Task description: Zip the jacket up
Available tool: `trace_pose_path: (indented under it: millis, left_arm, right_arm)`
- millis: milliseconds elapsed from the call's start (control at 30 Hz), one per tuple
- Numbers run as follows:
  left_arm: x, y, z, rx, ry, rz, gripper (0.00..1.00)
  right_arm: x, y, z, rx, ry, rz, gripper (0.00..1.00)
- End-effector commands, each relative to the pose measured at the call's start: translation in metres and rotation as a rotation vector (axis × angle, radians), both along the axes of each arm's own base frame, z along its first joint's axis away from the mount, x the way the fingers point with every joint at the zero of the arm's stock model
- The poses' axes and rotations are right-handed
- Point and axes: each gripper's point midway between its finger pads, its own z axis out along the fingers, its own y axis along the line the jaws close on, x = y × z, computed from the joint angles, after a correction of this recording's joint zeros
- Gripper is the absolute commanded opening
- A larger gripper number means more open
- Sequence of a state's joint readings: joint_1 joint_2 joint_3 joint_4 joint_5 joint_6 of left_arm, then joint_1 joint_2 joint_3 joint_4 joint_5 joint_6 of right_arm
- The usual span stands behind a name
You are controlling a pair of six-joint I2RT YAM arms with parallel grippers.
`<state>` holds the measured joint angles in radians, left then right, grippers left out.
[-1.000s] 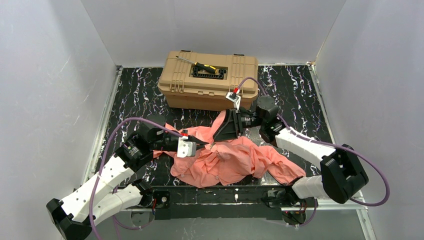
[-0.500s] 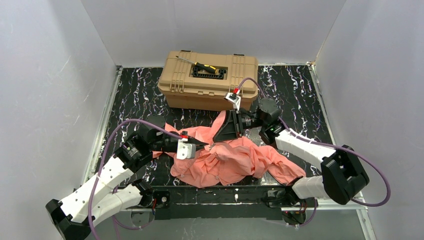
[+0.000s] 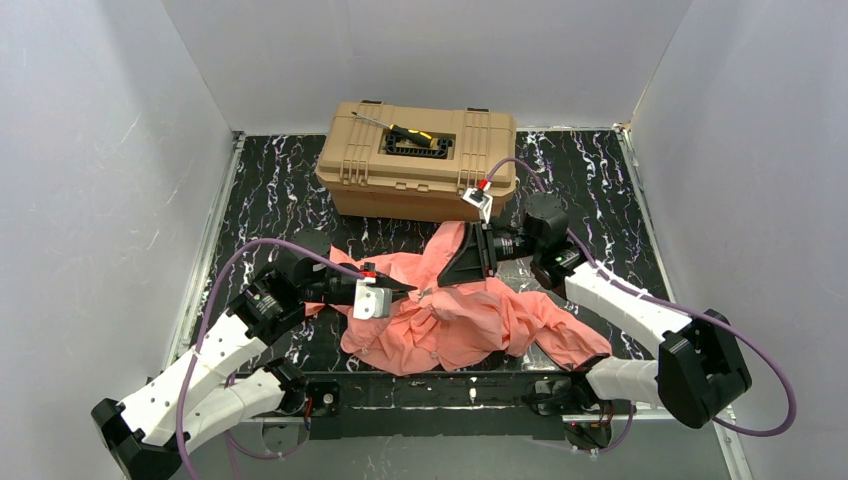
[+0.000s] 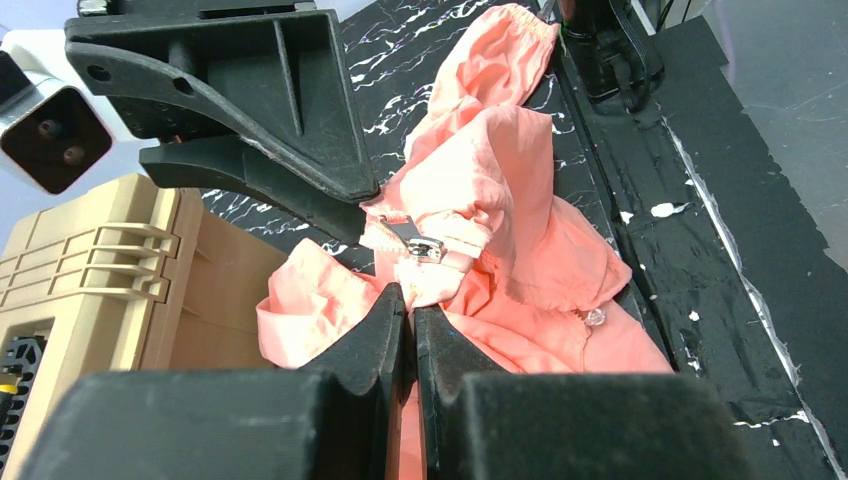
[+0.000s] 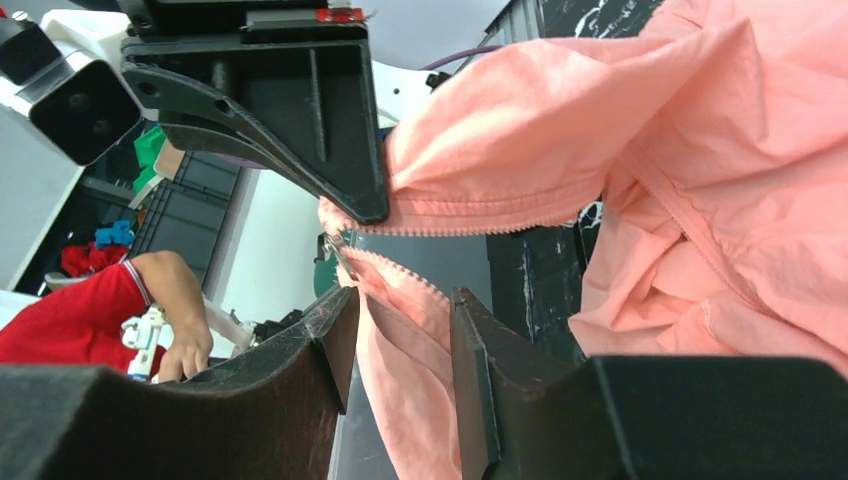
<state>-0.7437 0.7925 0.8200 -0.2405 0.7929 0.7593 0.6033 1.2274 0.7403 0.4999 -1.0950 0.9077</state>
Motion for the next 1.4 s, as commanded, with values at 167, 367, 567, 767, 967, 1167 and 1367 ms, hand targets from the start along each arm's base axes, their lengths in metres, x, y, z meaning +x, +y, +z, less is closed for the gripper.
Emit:
trace_pose_path:
  millis: [167, 367, 567, 767, 967, 1167, 1367]
  left_arm:
    - [-0.005, 0.001, 0.009, -0.017, -0.027, -0.018, 0.00]
    - [-0.005, 0.001, 0.008, -0.014, -0.024, -0.017, 0.00]
    - [-0.005, 0.001, 0.005, -0.008, -0.021, -0.018, 0.00]
    - [-0.004, 0.000, 0.006, -0.008, -0.022, -0.019, 0.00]
    - [-0.004, 0.000, 0.006, -0.008, -0.022, -0.017, 0.00]
    - [-0.005, -0.001, 0.008, -0.011, -0.022, -0.024, 0.00]
    - [-0.008, -0.002, 0.012, -0.017, -0.020, -0.035, 0.00]
  right_arm:
    - [-0.001, -0.018, 0.002, -0.037, -0.050, -0.049, 0.46]
    - [-0.002, -0.019, 0.008, -0.023, -0.054, -0.051, 0.38]
    - [-0.008, -0.022, 0.014, -0.005, -0.047, -0.055, 0.33]
    - [-0.006, -0.021, 0.018, 0.003, -0.049, -0.068, 0.14]
    - [0.001, -0.017, 0.022, 0.014, -0.049, -0.085, 0.01]
    - [0.031, -0.006, 0.002, -0.067, -0.020, -0.174, 0.01]
    - [0.062, -0.004, -0.019, -0.201, -0.070, -0.285, 0.01]
